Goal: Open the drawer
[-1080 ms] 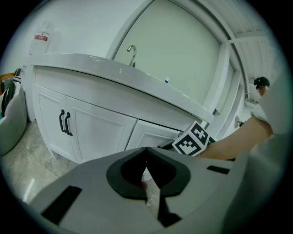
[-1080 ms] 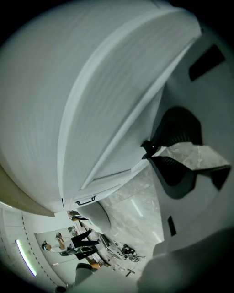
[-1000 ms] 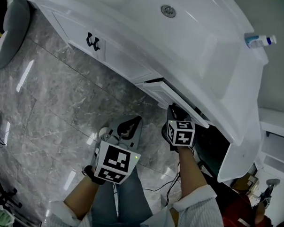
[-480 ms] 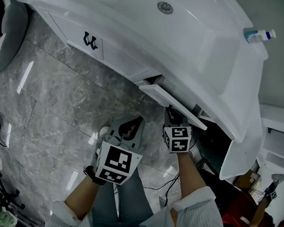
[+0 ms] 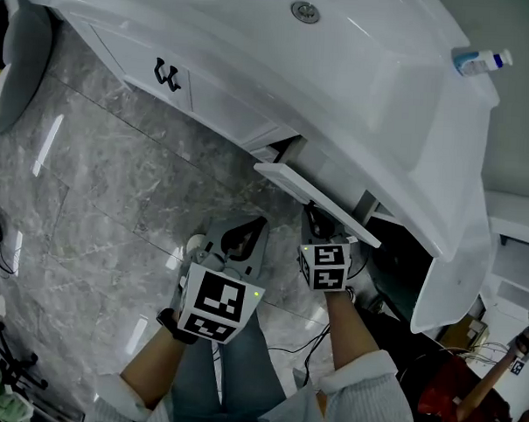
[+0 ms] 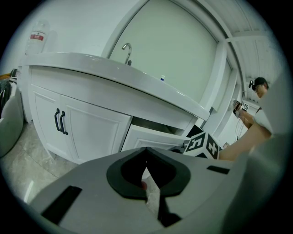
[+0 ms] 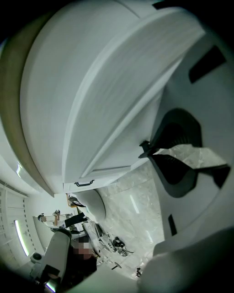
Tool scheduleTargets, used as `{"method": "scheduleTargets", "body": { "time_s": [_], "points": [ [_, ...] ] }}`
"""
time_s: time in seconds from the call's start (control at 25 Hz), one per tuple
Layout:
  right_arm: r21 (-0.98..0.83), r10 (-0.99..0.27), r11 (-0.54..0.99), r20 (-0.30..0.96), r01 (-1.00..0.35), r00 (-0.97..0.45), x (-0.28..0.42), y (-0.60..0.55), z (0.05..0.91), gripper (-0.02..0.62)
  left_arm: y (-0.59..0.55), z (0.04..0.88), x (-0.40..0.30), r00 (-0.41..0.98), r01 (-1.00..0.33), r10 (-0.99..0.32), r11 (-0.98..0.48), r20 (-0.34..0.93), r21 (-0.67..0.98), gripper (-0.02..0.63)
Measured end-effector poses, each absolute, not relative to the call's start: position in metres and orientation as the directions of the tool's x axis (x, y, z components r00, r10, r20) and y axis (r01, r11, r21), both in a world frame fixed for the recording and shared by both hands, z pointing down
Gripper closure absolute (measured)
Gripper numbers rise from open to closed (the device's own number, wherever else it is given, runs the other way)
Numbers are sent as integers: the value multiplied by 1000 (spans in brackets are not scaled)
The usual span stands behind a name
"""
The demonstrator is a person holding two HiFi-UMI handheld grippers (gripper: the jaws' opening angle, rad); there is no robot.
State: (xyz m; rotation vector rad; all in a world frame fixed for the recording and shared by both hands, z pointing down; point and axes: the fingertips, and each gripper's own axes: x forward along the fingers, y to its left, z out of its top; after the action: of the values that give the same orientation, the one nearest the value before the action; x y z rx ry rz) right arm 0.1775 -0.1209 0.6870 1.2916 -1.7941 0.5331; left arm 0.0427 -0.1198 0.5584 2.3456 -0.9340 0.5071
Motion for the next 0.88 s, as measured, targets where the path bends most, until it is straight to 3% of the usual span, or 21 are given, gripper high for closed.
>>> {"method": "scheduleTargets", "body": {
  "time_s": [0.88],
  "points": [
    [167, -593, 403, 796, -900, -118, 153, -84, 687, 562, -111, 557, 46, 688, -710, -498, -614, 528, 345, 592]
  ]
}}
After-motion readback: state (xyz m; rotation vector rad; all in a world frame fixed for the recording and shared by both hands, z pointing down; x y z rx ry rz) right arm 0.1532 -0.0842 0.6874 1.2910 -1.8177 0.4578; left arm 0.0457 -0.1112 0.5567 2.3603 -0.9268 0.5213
